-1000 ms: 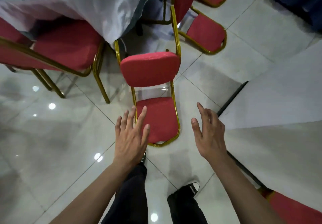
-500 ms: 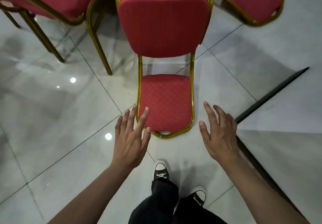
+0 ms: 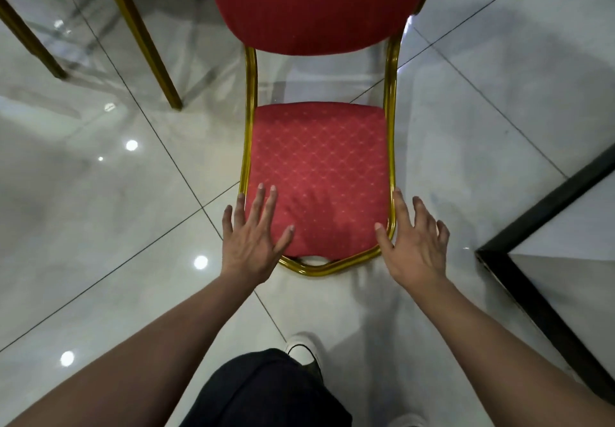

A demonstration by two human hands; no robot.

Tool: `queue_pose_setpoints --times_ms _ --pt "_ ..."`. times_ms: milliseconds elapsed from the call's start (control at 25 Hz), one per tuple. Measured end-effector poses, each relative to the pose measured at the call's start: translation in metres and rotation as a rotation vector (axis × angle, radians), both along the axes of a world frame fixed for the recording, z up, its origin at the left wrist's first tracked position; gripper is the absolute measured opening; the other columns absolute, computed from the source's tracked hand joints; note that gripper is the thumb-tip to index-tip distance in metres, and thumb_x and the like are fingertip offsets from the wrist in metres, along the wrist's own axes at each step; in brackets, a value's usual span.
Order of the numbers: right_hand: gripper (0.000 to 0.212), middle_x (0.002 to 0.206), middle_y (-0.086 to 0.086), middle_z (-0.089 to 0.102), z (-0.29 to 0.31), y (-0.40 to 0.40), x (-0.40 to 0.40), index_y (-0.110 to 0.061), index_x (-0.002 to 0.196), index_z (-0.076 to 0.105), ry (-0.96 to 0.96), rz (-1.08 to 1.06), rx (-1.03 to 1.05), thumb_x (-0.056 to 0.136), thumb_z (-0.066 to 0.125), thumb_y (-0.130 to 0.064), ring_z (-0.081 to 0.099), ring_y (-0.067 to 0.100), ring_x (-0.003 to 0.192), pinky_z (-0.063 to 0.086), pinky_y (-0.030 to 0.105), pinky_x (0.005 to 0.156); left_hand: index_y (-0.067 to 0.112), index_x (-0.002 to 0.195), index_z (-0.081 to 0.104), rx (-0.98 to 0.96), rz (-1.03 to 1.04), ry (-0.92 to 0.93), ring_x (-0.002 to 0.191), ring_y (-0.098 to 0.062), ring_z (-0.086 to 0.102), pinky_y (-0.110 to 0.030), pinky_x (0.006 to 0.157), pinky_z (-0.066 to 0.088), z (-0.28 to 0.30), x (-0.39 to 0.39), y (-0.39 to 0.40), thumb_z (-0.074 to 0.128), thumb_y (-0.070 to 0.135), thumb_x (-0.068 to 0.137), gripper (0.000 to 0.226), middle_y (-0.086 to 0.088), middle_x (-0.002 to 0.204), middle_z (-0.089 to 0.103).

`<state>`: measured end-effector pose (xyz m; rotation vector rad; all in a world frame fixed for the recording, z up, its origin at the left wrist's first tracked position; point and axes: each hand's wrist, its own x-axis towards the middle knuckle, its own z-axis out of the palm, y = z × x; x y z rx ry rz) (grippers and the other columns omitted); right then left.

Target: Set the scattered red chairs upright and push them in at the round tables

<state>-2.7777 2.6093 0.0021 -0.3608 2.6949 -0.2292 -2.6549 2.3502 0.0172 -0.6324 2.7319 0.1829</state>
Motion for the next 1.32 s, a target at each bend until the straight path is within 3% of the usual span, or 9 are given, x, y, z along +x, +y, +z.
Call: queue_pose_setpoints --times_ms 160,320,440,560,720,960,1320 --pt "0.082 0.165 0.017 0.012 -0.048 -0.007 -0.013 -0.04 0.159 -0.009 -0.088 -0.075 0.093 0.095 0.029 -0.074 0.028 0.041 0.146 0.023 0.058 0.117 0.031 0.158 -0.015 0.02 0.1 -0.079 0.154 -0.036 0.0 -0.057 0.123 0.01 -0.067 -0.001 -0.017 0.009 0.083 0.089 0.089 -0.002 0.169 -0.007" --pt "0.089 0.145 0.019 0.03 -0.082 -0.015 -0.026 -0.051 0.152 -0.02 -0.289 -0.184 0.045 0.087 0.033 -0.083 0.049 0.044 0.125 0.042 0.057 0.107 0.048 0.154 -0.017 0.081 0.222 -0.094 0.151 -0.044 0.004 -0.064 0.118 0.021 -0.104 -0.014 -0.033 0.027 0.084 0.085 0.089 -0.008 0.167 -0.013" --pt "0.098 0.135 0.016 0.033 -0.095 -0.022 -0.027 -0.061 0.144 -0.028 -0.412 -0.247 -0.088 0.084 0.047 -0.082 0.054 0.044 0.121 0.048 0.056 0.104 0.06 0.15 -0.01 0.27 0.3 -0.017 0.15 -0.047 0.006 -0.067 0.112 0.031 -0.119 -0.02 -0.044 0.043 0.085 0.079 0.092 -0.007 0.166 -0.018" --pt "0.105 0.138 0.017 0.031 -0.103 -0.03 -0.021 -0.064 0.14 -0.032 -0.426 -0.304 -0.181 0.083 0.056 -0.077 0.049 0.046 0.126 0.047 0.056 0.104 0.064 0.149 0.001 0.395 0.358 0.112 0.146 -0.051 0.019 -0.064 0.114 0.032 -0.129 -0.016 -0.055 0.058 0.082 0.071 0.099 -0.01 0.164 -0.014" --pt "0.099 0.133 0.015 0.032 -0.106 -0.027 -0.017 -0.071 0.138 -0.026 -0.385 -0.391 -0.278 0.083 0.056 -0.077 0.05 0.046 0.123 0.047 0.058 0.104 0.065 0.149 0.006 0.496 0.399 0.117 0.142 -0.049 0.029 -0.061 0.113 0.036 -0.129 -0.014 -0.064 0.069 0.079 0.066 0.106 -0.011 0.16 0.002" --pt "0.095 0.133 0.018 0.033 -0.077 -0.013 -0.008 -0.07 0.137 -0.029 -0.358 -0.348 -0.221 0.082 0.047 -0.083 0.052 0.048 0.12 0.05 0.06 0.1 0.064 0.149 0.002 0.462 0.414 0.065 0.144 -0.05 0.022 -0.065 0.111 0.036 -0.1 -0.004 -0.045 0.066 0.081 0.065 0.107 -0.004 0.164 -0.007" --pt "0.087 0.121 0.019 0.04 0.061 0.014 0.024 -0.066 0.142 -0.027 -0.331 -0.3 -0.136 0.083 0.033 -0.087 0.058 0.046 0.105 0.052 0.055 0.091 0.054 0.154 0.011 0.423 0.43 0.05 0.144 -0.047 0.026 -0.061 0.112 0.038 0.041 0.031 -0.016 0.067 0.075 0.073 0.102 -0.007 0.165 -0.002"
